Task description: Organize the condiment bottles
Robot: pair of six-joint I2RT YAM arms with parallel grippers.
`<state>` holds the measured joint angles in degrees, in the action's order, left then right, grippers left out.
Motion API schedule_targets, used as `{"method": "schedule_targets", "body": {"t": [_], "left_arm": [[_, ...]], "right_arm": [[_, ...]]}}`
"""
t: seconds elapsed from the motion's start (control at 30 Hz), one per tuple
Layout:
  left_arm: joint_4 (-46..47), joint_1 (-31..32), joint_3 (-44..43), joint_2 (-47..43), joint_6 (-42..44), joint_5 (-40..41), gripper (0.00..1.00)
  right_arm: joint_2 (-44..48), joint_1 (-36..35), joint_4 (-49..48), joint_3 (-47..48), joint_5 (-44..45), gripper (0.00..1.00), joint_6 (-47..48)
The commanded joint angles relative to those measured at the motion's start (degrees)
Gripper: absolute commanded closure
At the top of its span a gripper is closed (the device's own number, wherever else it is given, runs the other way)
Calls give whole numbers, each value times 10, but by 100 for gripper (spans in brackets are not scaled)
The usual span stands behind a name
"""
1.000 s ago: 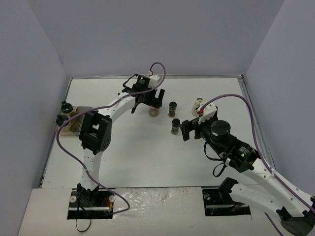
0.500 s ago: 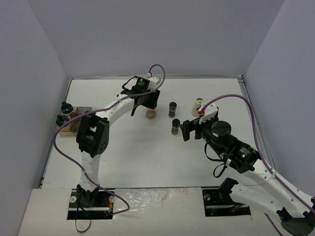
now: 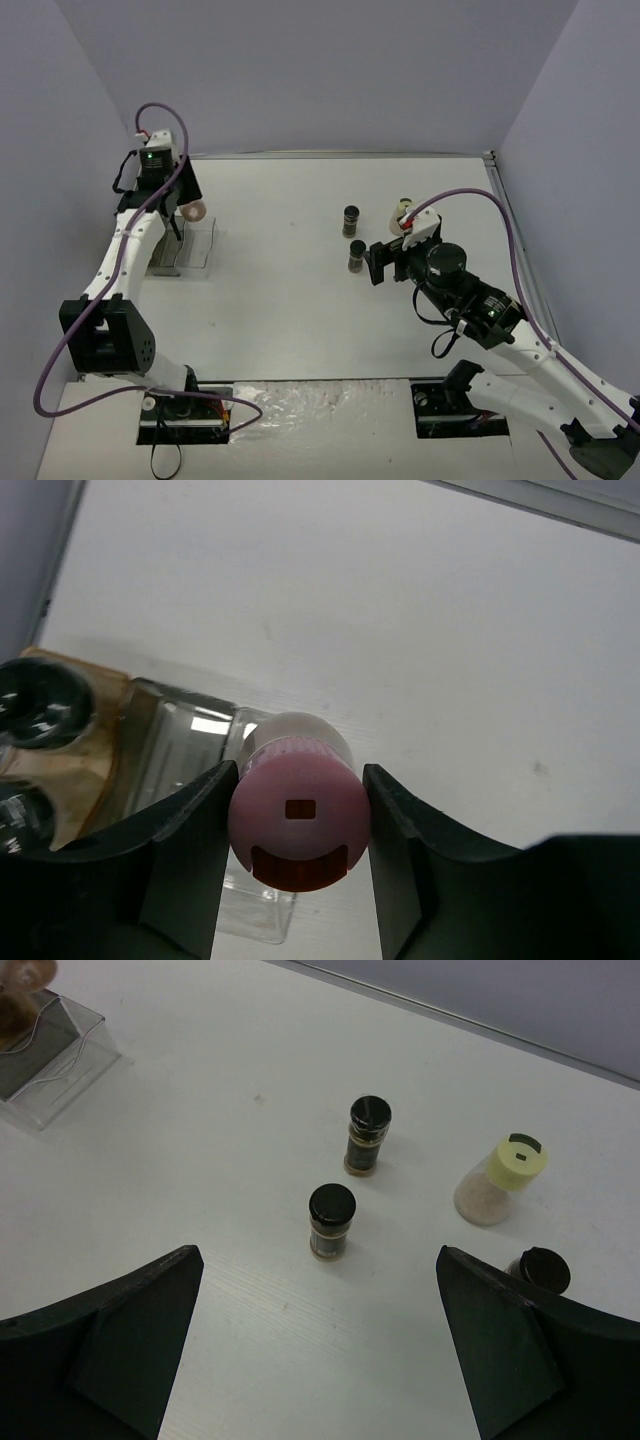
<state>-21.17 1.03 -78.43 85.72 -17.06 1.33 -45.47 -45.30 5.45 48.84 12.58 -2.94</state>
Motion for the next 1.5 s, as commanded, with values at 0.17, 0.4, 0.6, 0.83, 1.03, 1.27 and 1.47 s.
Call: {"method": "schedule_targets", "body": {"t": [0.17,0.4,0.6,0.83,1.03,1.27,1.47], "left_arm": [[66,-79,34,-12,-23,26,93],[107,-96,54,15,-18,49,93],[136,-96,78,31,-11,56,93],[162,-97,92,67,-9,53,83],[178,-98,86,90,-14,46,69],[175,-100,84,87,-20,47,50],[133,-100,76,58,-32,47,23]], "right_arm": [[-6,4,-48,2,-9,0,7],[4,5,-49,-11,-2,0,8],[11,4,-49,-20,1,0,4],[8,4,-65,-24,4,0,5],[9,4,-69,-31,10,0,2],[3,5,-71,-29,25,0,-8],[-31,6,-72,-9,79,0,-28]]}}
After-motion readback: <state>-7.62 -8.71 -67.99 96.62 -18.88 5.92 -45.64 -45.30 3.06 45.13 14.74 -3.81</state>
